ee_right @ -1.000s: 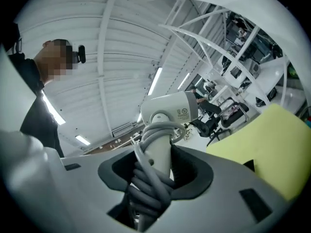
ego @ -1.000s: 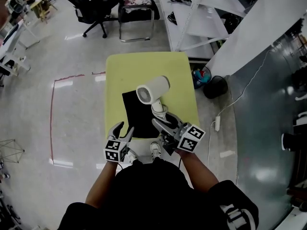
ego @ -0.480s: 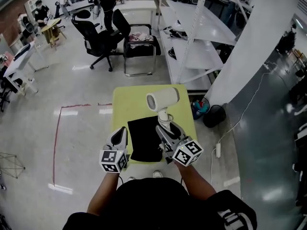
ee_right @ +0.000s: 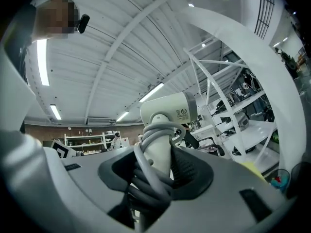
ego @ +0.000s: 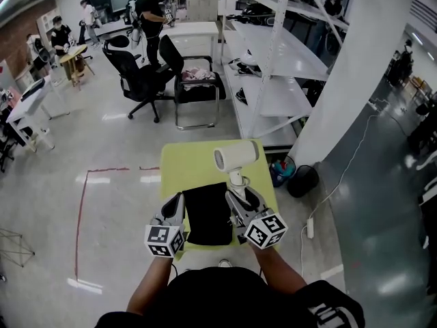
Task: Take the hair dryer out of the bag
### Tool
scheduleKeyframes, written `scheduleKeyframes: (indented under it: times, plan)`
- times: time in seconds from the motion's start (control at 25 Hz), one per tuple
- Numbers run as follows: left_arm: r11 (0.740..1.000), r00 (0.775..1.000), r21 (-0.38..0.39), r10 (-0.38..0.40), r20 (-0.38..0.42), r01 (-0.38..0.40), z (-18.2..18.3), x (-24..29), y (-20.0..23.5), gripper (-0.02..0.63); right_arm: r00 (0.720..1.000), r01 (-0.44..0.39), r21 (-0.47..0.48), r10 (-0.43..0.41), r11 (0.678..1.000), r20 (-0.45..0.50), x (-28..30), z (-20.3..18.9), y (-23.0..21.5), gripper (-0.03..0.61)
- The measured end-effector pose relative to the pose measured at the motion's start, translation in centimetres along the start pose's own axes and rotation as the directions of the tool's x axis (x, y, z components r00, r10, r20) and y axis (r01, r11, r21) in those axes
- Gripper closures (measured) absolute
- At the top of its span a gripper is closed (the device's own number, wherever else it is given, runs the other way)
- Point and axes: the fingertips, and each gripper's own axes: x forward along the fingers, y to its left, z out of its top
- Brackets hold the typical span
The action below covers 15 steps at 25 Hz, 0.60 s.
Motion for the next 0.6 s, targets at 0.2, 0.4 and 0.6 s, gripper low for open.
scheduleKeyframes:
  times: [0.2,0.4,0.6]
  plan:
    - [1.0,1.0,0.007,0.002,-0.004,-0.002,0.0,-0.4,0.7,0.606,1.0,-0.001,0.006,0.001,1.0,-0.002,0.3,-0.1,0.4,0.396]
    - [1.0,1.0,0.017,0.003,-0.008,-0.003,-0.1,-0.6,0.9,0.606,1.0,-0.004,0.011,0.004,1.0,-0.005,0.4,-0.2,0.4,0.396]
    - [0.999,1.0,0.032,-0.001,-0.01,0.001,-0.4,-0.8,1.2,0.606,1.0,-0.011,0.006,0.011,1.0,-0.007,0.6,-0.6,0.7,0.396]
